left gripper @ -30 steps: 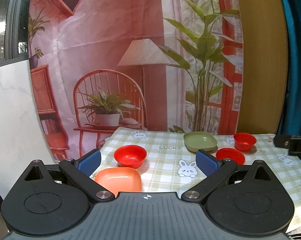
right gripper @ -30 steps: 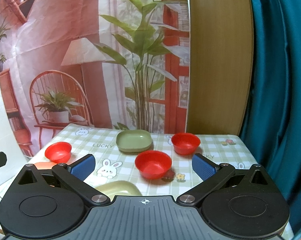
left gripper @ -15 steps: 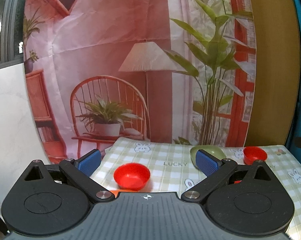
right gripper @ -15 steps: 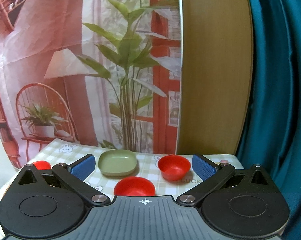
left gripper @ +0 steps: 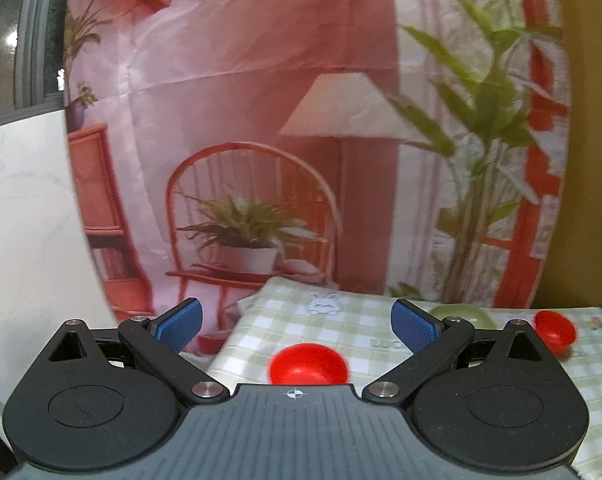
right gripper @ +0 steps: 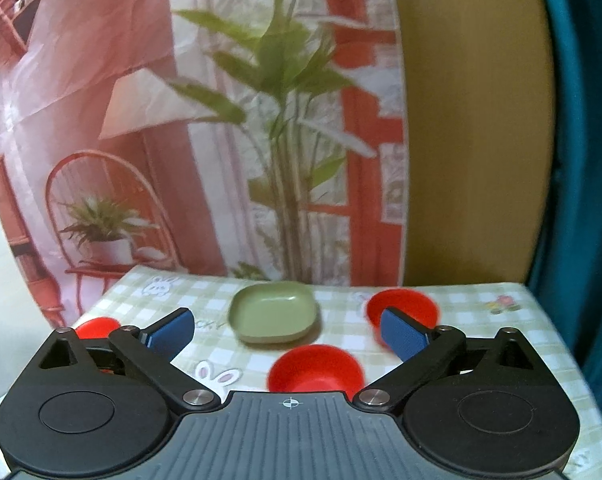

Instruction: Organize plates and bowls

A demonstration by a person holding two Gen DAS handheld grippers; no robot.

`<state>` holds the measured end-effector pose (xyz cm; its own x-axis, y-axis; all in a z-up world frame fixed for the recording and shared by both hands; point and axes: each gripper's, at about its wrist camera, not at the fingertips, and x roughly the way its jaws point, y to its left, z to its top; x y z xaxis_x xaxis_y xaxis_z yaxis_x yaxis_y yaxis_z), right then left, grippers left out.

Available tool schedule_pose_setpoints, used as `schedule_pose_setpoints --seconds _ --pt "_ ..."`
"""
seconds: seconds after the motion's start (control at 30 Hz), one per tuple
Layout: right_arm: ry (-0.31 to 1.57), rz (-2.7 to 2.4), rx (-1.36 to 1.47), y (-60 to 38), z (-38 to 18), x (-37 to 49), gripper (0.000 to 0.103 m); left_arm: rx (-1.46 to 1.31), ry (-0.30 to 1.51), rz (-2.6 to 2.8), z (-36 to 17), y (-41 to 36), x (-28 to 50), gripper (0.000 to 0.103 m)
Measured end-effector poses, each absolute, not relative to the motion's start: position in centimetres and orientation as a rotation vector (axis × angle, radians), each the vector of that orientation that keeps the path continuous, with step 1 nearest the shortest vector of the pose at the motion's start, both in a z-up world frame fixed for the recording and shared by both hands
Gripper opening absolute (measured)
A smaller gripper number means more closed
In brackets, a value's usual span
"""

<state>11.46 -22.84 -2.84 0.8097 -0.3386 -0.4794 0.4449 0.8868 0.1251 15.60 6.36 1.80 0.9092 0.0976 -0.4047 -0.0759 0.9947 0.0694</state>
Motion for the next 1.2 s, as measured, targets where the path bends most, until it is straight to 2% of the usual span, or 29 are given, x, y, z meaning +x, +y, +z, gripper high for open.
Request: schedule_pose_setpoints --seconds 0.3,0.53,0.7,0.83,1.2 --pt "0.502 -0.357 0.256 -20.5 -4.1 16.5 0.095 0.084 0.431 0.077 0.7 11.2 18.1 0.101" --pt "0.555 -0.278 0.258 -16.6 -5.7 21.2 0.09 0.08 0.412 0.146 -1.2 15.7 19.8 0.101" --pt "0.617 -0.203 0.225 -12.7 -8.1 24.6 0.082 0.055 0.49 0.149 -4.6 18.2 20.6 0.1" --pt "0.665 -0.138 0.2 -9.4 -10.2 27.1 0.08 0.048 0.56 0.139 -8.0 19.5 21.1 0.097" --pt "0.813 -0.025 0.182 -4.9 -15.7 32.1 0.066 0.057 0.724 0.094 -16.3 19.9 22.4 0.09"
